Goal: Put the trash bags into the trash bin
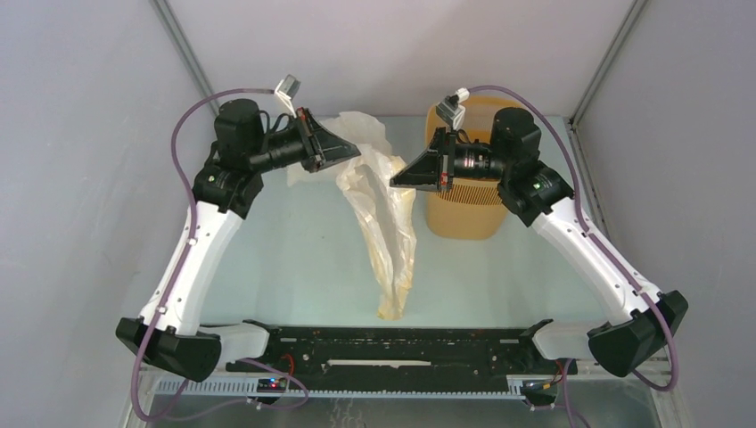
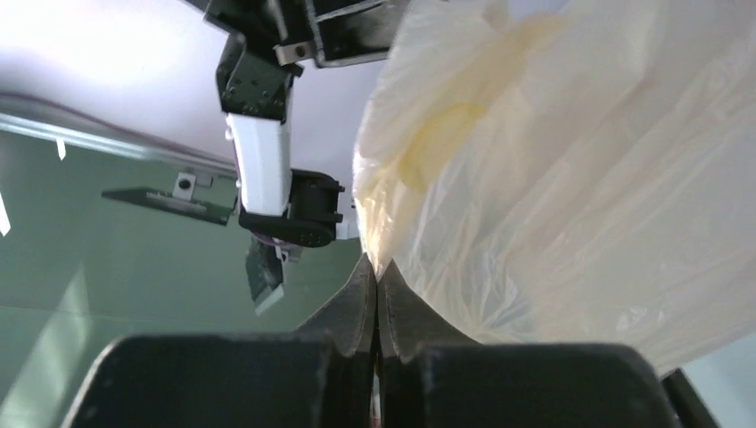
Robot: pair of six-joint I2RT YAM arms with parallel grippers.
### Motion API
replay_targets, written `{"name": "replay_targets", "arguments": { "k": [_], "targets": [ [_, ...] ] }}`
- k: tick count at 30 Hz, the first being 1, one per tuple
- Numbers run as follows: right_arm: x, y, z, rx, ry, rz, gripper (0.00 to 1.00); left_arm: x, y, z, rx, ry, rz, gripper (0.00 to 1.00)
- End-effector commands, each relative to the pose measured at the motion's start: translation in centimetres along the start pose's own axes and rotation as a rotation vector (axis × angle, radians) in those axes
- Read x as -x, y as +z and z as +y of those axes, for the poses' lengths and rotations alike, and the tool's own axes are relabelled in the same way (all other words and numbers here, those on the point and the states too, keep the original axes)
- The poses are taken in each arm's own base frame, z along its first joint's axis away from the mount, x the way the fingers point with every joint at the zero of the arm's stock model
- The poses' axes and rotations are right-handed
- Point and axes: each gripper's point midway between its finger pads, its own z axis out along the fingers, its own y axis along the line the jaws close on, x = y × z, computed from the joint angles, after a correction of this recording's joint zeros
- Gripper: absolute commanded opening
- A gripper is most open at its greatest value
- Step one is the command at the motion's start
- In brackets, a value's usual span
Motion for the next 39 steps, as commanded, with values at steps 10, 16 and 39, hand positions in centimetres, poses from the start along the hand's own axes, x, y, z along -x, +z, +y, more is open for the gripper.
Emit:
{"name": "replay_targets", "arguments": {
  "k": [10,16,39],
  "targets": [
    [4.7,-1.2,-2.5,-0.112,0.102,-0.206,0.00,-0.8,-6.0,0.5,0.195,0.115,-0.138,0.87],
    [6.9,-1.1,-1.9,-0.065,0.108,-0.273,0.00,-7.3,-6.6,1.4,0.042,0.022,-0.105,0.95],
    [8.3,-1.0,-1.5,-0.035,0.126,-0.281,0.00,-16.5,0.4,2.9,-0.091,-0.192,0.144,0.64]
  ]
}}
